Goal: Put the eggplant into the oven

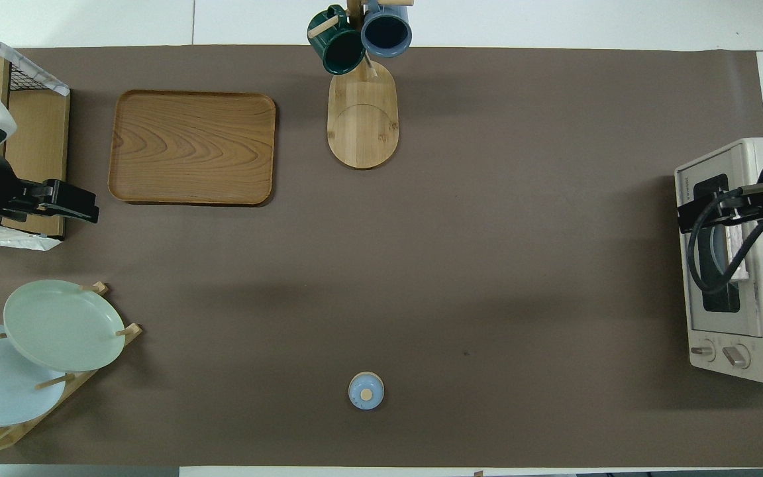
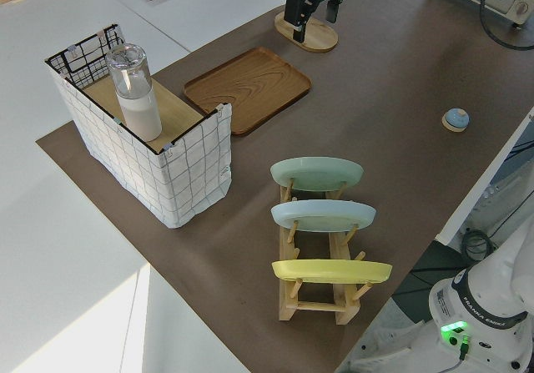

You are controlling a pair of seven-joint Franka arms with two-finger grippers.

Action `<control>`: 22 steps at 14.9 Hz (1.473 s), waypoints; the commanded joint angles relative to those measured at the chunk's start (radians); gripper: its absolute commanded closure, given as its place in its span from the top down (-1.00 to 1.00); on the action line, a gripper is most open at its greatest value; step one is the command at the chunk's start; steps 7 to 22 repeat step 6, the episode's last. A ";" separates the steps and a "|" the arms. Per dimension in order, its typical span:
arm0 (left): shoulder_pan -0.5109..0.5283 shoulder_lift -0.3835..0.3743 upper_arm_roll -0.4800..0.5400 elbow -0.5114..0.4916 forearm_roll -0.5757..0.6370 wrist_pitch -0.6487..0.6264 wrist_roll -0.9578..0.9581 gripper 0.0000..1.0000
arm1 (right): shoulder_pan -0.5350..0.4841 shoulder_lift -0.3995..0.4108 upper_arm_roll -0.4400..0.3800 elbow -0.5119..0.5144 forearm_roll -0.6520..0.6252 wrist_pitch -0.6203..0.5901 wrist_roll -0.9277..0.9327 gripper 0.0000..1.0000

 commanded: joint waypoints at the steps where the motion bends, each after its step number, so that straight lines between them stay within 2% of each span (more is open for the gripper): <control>1: 0.010 -0.011 -0.005 0.001 0.013 -0.012 0.008 1.00 | 0.005 -0.025 -0.009 -0.031 0.022 0.014 0.013 1.00; 22: 0.010 -0.011 -0.005 -0.001 0.013 -0.012 0.008 1.00 | 0.005 -0.026 -0.015 -0.030 0.022 0.012 0.013 1.00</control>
